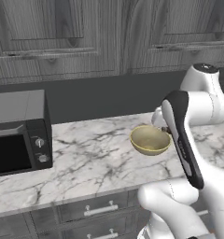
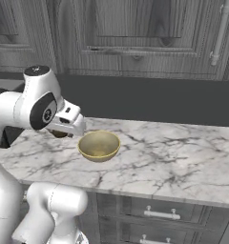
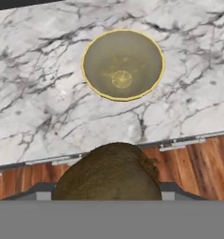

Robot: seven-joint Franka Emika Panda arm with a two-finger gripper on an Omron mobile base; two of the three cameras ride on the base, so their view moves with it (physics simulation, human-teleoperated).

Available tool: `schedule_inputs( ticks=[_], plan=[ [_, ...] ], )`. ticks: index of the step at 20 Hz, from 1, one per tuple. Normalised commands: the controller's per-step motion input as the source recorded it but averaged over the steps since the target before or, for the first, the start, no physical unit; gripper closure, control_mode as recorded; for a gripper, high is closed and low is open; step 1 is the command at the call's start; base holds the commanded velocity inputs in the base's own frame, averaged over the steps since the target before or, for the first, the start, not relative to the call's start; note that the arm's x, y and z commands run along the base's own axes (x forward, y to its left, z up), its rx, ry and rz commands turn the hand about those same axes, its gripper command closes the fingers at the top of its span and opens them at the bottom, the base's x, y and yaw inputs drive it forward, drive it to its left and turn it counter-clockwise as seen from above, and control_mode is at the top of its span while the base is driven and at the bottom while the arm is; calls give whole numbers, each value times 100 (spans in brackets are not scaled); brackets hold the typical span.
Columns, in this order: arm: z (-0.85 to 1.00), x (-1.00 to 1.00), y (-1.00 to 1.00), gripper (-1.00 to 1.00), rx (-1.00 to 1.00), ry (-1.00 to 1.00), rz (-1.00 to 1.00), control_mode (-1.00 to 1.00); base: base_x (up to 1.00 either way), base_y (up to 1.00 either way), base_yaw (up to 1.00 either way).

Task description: Take the orange, mushroom, and kiwi from the freezer and place them in the bowl on the counter.

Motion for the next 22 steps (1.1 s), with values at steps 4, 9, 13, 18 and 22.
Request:
schedule_inputs(
  ticks=[4,9,13,18,22],
  plan=[
    [-74,81,-20,100,4,18,4,-100,0,0,0],
    [-65,68,-10,100,1,14,4,-100,0,0,0],
    [-59,84,-3,100,0,12,1,-100,0,0,0],
    [-63,76,-1,100,0,4,0,-100,0,0,0],
    [-55,77,-12,100,1,3,0,-100,0,0,0]
  ],
)
